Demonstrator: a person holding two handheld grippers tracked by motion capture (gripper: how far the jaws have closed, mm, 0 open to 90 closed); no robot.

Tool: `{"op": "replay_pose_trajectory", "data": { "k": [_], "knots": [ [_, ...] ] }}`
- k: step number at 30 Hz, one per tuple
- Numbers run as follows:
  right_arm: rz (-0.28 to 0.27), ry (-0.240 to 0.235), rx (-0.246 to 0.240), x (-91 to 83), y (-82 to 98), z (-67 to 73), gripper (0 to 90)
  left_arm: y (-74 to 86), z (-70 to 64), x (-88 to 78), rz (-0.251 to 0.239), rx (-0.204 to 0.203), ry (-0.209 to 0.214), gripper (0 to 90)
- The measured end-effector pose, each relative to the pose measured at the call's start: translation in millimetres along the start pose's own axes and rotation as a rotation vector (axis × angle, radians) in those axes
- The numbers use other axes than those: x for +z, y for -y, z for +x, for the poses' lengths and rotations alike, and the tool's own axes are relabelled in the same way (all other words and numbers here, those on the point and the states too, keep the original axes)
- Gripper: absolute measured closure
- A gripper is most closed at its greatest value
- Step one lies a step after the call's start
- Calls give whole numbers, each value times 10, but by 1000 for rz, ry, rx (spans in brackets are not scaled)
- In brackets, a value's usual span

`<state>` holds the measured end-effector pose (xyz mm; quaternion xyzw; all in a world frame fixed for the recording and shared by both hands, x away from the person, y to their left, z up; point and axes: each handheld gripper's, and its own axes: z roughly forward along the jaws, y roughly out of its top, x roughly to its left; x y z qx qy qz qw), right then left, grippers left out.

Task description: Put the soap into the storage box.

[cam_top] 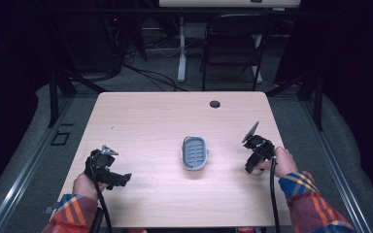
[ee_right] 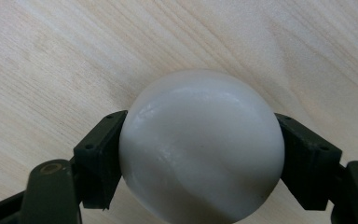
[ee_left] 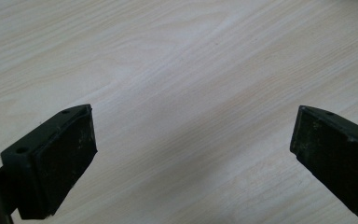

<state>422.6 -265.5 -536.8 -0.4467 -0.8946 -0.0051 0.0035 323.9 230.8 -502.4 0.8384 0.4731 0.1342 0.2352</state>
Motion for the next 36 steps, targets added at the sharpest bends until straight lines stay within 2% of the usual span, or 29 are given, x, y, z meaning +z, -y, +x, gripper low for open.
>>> {"op": "replay_pose_trajectory", "data": {
  "k": [4,5,7,8,10,11,13,14,16,19,22,23,25,26,27,30,32,34,36],
  "knots": [
    [-22,-5,6,2,8,15,244,0,0,-1,1,1,-1,0],
    [-56,-12,30,19,19,35,244,0,0,0,2,1,-1,0],
    [-13,2,-9,-45,0,21,244,0,-1,1,3,-1,-2,0],
    [-78,-16,37,-13,26,52,244,-1,-2,2,4,1,-2,0],
    [-34,-4,1,-80,12,42,244,-4,-5,6,8,1,0,0],
    [-46,-6,12,-83,19,54,244,-5,-5,8,9,3,0,0],
    [-26,6,-13,-120,10,42,244,-6,-8,7,12,3,0,0],
    [-48,1,3,-119,13,48,244,-6,-9,6,11,4,0,0],
    [-54,-1,5,-154,1,47,244,-4,-10,5,8,3,-1,0],
    [-42,8,-21,-227,-29,56,244,-13,-10,15,15,8,-1,0],
    [-68,5,-18,-255,-57,83,244,-13,-12,14,17,12,-1,0],
    [-55,13,-31,-276,-77,82,244,-10,-12,14,14,11,-3,1],
    [-70,9,-23,-283,-104,103,244,-9,-13,12,14,13,-1,1],
    [-50,18,-41,-303,-126,105,244,-11,-13,14,14,14,0,0],
    [-76,12,-25,-288,-132,125,244,-14,-12,15,17,16,2,1],
    [-65,10,-42,-300,-182,142,244,-11,-20,12,11,19,-2,0],
    [-8,30,-89,-344,-242,137,244,-9,-17,12,11,17,-3,1],
    [-83,4,-38,-305,-248,186,244,-13,-18,15,15,17,-1,1],
    [-39,14,-79,-350,-295,196,245,-15,-19,19,16,19,-1,1]
  ]
}}
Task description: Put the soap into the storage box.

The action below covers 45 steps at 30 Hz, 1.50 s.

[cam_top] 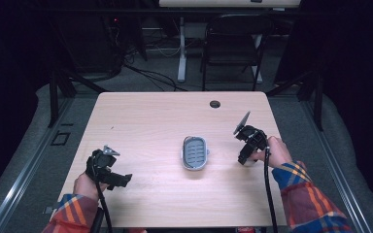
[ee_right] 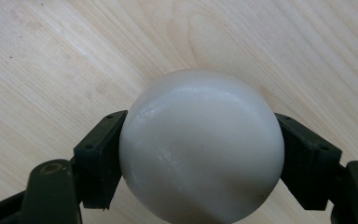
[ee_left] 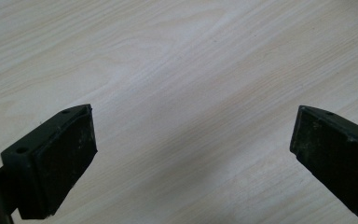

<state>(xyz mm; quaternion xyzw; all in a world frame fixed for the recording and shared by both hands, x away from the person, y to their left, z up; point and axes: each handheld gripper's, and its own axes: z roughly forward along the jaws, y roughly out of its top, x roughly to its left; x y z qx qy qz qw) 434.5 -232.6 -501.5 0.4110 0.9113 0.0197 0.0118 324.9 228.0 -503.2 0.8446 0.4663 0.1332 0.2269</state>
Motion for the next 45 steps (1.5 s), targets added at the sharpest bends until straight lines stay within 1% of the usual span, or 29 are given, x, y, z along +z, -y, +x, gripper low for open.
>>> {"op": "replay_pose_trajectory", "data": {
  "k": [2,3,4,5,6,7,11,12,13,14,17,19,20,21,22,25,26,28,29,33,34,35,36,37,38,39,43,44,45],
  "knots": [
    [-25,-4,9,3,-22,28,244,-3,2,4,3,-1,0,1],
    [-12,2,-8,-18,-45,26,244,-6,0,6,5,-1,0,1],
    [-17,-2,-5,-26,-58,36,244,-7,-2,7,6,-1,-1,1],
    [-35,-6,6,-20,-66,50,244,-7,-3,8,6,-1,-1,1],
    [26,12,-52,-76,-110,29,244,-7,-3,7,6,-1,-2,1],
    [-20,0,-16,-50,-99,55,244,-6,-1,7,6,-2,-2,1],
    [-31,-7,-18,-64,-142,91,245,-8,2,9,9,0,0,1],
    [-19,-2,-36,-78,-157,91,244,-8,2,8,10,1,-1,1],
    [-37,-8,-24,-69,-161,108,244,-7,3,8,10,0,-1,1],
    [-27,-6,-28,-80,-173,116,245,-7,2,7,10,0,0,1],
    [-22,-6,-38,-103,-206,132,244,-4,1,5,5,1,-2,1],
    [-36,-8,-31,-110,-229,159,245,-5,2,5,5,1,-2,1],
    [-24,-4,-42,-124,-244,162,245,-8,-1,4,7,2,-1,1],
    [-28,-6,-45,-133,-260,175,245,-9,-2,7,5,3,-1,1],
    [-46,-7,-36,-126,-267,195,245,-11,-2,6,7,3,0,1],
    [-30,-7,-56,-166,-315,215,245,-14,-2,9,8,7,1,1],
    [-31,1,-61,-174,-329,224,245,-15,-2,10,8,7,2,1],
    [-40,-5,-61,-191,-354,245,245,-16,-2,10,7,8,1,1],
    [-32,1,-72,-212,-375,251,245,-17,-2,9,8,8,1,1],
    [-46,1,-80,-242,-421,285,245,-20,-5,12,7,10,1,1],
    [-32,5,-88,-267,-442,291,245,-19,-4,11,8,9,0,1],
    [-46,7,-89,-267,-450,297,245,-18,-5,10,7,6,0,1],
    [-35,6,-88,-287,-466,305,245,-19,-4,10,7,8,0,1],
    [-57,5,-88,-278,-467,311,245,-19,-4,12,8,9,2,1],
    [-33,5,-93,-310,-489,317,245,-19,-5,13,8,9,1,1],
    [-49,7,-99,-305,-494,321,245,-20,-4,12,9,9,1,1],
    [-45,12,-106,-334,-536,337,245,-21,-5,13,8,9,0,1],
    [-35,16,-114,-353,-556,343,245,-20,-4,14,7,9,0,1],
    [-44,9,-112,-354,-563,351,245,-20,-3,15,8,8,0,1]
  ]
}}
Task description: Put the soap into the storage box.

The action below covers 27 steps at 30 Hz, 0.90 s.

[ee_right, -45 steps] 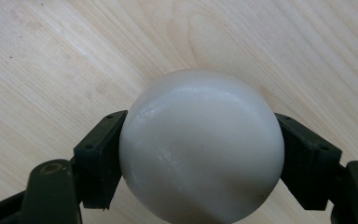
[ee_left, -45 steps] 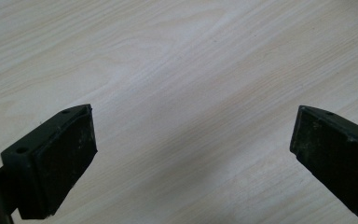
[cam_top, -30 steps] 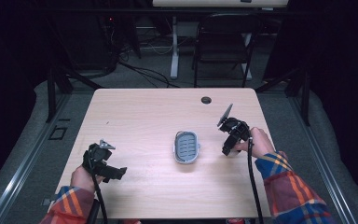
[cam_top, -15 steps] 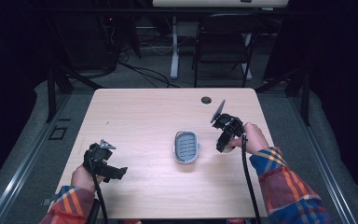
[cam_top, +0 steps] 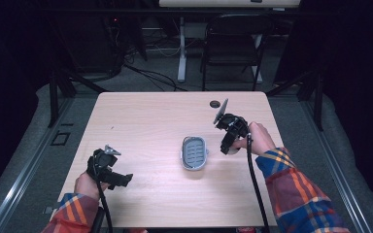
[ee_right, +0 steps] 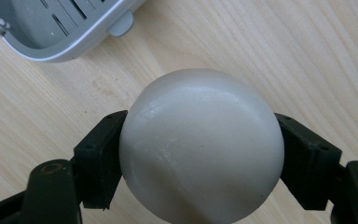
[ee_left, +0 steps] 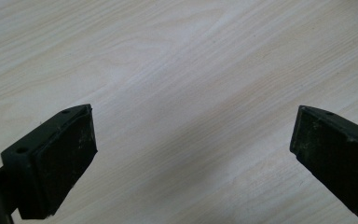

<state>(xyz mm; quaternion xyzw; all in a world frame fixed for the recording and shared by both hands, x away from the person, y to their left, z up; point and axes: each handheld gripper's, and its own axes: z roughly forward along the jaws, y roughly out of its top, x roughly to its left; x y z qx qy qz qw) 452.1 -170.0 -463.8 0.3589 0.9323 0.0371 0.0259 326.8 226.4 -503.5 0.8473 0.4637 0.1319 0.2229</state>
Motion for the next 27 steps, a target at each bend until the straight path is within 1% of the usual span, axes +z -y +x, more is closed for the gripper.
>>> {"op": "replay_pose_trajectory", "data": {
  "k": [3,4,6,8,12,13,14,16,18,20,21,22,23,24,25,27],
  "knots": [
    [0,7,-8,-29,-48,28,245,-1,0,2,0,0,2,1],
    [6,9,-18,-43,-67,32,245,0,0,2,0,-1,2,1],
    [-3,11,-24,-50,-97,48,245,-1,2,3,1,0,3,1],
    [10,13,-36,-69,-137,61,245,-2,1,3,3,0,3,1],
    [4,9,-43,-77,-206,99,245,1,3,2,0,0,3,1],
    [9,5,-40,-80,-224,112,245,1,3,3,0,0,4,1],
    [6,5,-44,-79,-242,123,245,1,3,3,1,0,5,1],
    [16,5,-54,-92,-281,143,245,2,4,3,0,0,4,1],
    [5,4,-57,-88,-314,170,245,2,4,3,1,0,4,1],
    [13,1,-70,-96,-354,199,245,3,4,2,0,0,4,1],
    [2,7,-79,-100,-376,220,245,3,4,2,0,1,4,1],
    [8,3,-83,-108,-391,233,245,3,5,2,1,0,6,1],
    [-4,0,-86,-102,-407,249,245,3,6,2,1,0,6,1],
    [-5,-3,-85,-104,-424,267,245,3,5,2,1,0,5,1],
    [1,-3,-95,-108,-446,278,245,2,5,3,1,0,4,1],
    [-2,-4,-106,-91,-482,309,245,2,5,4,2,-1,5,1]
  ]
}}
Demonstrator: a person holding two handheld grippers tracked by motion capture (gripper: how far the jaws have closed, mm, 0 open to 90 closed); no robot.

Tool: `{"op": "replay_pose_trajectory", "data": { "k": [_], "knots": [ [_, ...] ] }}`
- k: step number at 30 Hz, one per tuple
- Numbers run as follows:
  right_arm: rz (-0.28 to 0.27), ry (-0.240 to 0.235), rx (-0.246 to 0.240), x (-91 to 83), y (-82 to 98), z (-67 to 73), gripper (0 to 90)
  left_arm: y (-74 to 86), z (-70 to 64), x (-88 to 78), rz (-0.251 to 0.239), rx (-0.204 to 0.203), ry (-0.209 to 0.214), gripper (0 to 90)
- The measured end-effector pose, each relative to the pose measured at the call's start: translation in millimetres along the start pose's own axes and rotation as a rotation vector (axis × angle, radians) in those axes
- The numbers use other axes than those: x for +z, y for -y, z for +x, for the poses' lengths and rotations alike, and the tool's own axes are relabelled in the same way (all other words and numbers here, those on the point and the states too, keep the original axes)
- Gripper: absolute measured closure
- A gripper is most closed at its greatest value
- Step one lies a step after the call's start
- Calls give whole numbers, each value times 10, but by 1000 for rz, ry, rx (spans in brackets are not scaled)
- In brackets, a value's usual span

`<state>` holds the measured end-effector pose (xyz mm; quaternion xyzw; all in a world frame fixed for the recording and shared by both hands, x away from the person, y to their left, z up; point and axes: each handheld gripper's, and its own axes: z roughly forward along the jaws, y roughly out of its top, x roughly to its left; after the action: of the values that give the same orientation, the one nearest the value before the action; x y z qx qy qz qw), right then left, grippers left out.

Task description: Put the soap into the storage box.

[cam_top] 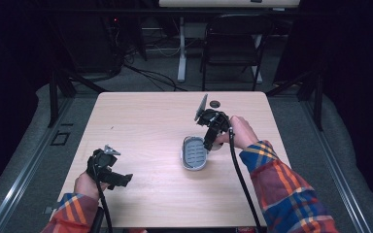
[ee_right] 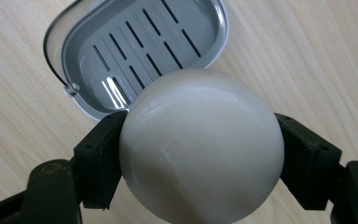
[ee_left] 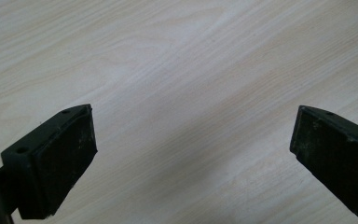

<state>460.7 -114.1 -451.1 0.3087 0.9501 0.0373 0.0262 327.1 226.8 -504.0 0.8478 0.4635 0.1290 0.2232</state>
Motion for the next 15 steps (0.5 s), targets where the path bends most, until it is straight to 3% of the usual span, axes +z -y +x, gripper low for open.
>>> {"op": "replay_pose_trajectory", "data": {
  "k": [15],
  "knots": [
    [20,-21,-45,102,-267,154,245,16,12,-7,1,-1,2,1]
  ]
}}
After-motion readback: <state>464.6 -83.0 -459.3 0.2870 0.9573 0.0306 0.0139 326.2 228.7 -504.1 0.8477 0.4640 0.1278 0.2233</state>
